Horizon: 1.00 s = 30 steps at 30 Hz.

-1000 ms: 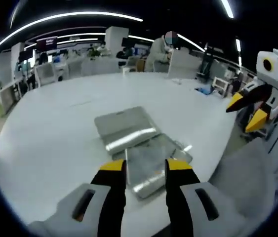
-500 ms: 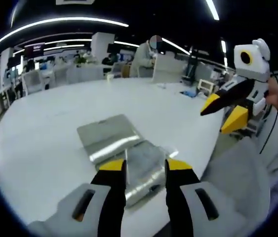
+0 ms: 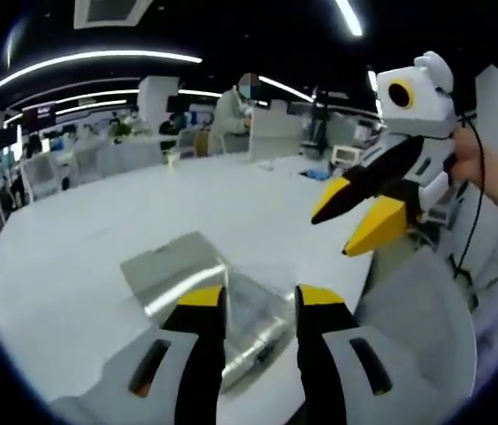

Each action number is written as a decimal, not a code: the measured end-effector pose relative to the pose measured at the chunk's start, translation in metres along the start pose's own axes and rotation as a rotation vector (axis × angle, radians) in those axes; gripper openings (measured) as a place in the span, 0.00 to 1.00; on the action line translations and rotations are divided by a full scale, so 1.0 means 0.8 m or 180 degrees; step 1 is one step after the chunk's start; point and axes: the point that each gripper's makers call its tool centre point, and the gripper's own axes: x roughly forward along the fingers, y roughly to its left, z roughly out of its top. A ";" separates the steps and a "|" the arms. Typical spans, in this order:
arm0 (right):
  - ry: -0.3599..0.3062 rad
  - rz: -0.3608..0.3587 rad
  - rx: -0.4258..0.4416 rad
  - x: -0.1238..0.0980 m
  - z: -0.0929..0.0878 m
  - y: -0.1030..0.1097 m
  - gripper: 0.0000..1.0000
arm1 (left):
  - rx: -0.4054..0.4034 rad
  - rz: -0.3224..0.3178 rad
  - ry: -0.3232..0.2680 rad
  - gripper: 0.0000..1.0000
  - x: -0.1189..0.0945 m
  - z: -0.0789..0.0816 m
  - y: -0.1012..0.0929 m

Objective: Insert the divider into the dual guide fixture by aligning both edges with the guide slots and pushing it downward to the bottom, including one-sided entry, uneven engagement, binding, and posture correction.

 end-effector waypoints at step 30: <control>0.0076 0.0128 0.0512 0.016 -0.010 -0.003 0.17 | 0.0545 -0.0346 -0.0124 0.28 0.011 0.021 -0.056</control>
